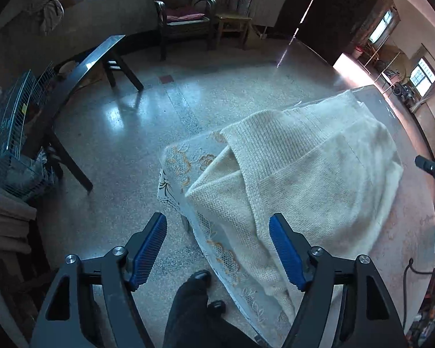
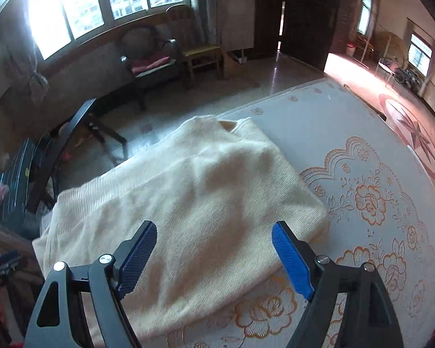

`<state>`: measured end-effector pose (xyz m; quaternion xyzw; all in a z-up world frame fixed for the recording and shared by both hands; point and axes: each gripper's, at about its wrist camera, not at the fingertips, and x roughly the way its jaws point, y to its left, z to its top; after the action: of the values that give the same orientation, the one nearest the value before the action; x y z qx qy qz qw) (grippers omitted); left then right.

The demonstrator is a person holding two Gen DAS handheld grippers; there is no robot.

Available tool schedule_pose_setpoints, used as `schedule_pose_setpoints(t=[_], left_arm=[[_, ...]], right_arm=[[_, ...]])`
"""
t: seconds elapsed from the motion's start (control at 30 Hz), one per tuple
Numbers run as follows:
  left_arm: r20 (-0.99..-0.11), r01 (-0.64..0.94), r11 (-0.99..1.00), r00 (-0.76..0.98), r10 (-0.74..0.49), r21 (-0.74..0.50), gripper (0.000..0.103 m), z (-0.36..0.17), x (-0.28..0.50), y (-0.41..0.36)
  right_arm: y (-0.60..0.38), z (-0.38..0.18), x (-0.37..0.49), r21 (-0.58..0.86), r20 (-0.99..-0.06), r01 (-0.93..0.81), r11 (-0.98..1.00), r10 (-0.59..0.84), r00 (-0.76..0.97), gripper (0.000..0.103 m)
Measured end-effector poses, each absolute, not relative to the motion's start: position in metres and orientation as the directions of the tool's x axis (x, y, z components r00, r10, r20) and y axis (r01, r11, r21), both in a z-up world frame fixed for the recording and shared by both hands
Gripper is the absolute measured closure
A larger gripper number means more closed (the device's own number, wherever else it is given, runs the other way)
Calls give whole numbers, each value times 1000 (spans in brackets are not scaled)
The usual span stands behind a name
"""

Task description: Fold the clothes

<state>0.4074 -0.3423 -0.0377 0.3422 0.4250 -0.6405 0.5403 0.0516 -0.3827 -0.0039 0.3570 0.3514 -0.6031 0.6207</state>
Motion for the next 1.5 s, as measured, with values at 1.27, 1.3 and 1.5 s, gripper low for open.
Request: schedule_pose_setpoints(t=[1.27, 1.3, 1.5], left_arm=[[-901, 998, 60, -3, -435, -33, 23, -31, 320, -309], [-899, 998, 58, -5, -437, -34, 23, -30, 319, -309], [-894, 998, 44, -24, -448, -49, 23, -25, 320, -309]], right_arm=[[-324, -12, 130, 7, -890, 989, 151, -450, 75, 20], [-324, -10, 130, 7, -889, 989, 149, -452, 75, 20], [-324, -4, 136, 8, -882, 989, 148, -464, 77, 20]])
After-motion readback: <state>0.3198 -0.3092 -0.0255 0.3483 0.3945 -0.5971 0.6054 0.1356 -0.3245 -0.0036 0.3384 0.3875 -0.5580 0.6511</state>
